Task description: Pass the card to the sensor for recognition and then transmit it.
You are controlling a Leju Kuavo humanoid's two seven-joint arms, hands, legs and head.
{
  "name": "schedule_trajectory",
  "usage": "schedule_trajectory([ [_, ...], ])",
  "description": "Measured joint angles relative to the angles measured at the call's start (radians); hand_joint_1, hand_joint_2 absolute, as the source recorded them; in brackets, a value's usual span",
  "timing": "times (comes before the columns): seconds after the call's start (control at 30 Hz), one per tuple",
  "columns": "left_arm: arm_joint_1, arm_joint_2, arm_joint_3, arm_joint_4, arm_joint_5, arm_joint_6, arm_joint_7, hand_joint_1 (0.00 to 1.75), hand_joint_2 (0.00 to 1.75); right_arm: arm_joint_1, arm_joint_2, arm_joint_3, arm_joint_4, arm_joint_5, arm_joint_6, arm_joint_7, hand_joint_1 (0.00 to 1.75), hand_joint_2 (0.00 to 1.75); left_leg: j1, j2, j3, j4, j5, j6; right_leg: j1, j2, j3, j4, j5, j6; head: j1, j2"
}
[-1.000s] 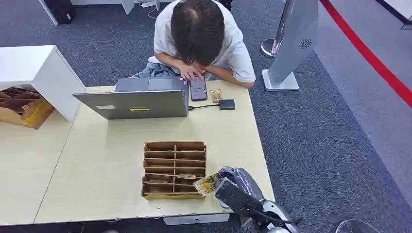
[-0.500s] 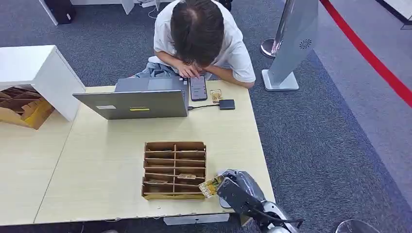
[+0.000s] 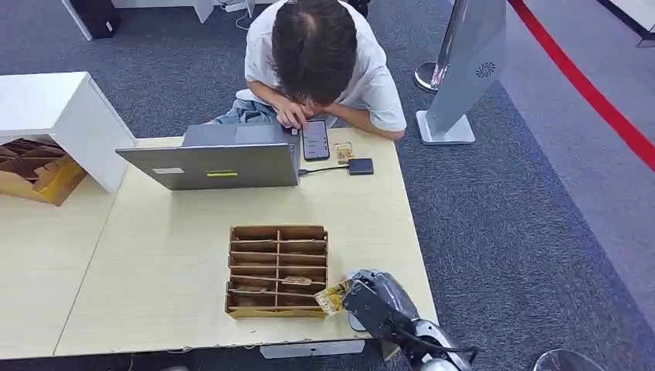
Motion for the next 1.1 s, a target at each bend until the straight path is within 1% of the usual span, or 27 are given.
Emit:
schedule_trajectory([
  [0.5,0.001,-0.003,0.0,0.0,0.006,0.002,0.0,0.0,0.0,-0.018,0.029,-0.03,0.041,0.023,0.0,0.01,1.75,1.75,0.0,0.0,0.0,0.0,0.0,0.0,0.0,0.0,0.0,0.0,0.0,0.0,0.0,0.0],
  [1.1,0.001,-0.003,0.0,0.0,0.008,0.004,0.0,0.0,0.0,-0.023,0.031,-0.043,0.046,0.026,0.0,0.011,1.75,1.75,0.0,0.0,0.0,0.0,0.0,0.0,0.0,0.0,0.0,0.0,0.0,0.0,0.0,0.0],
])
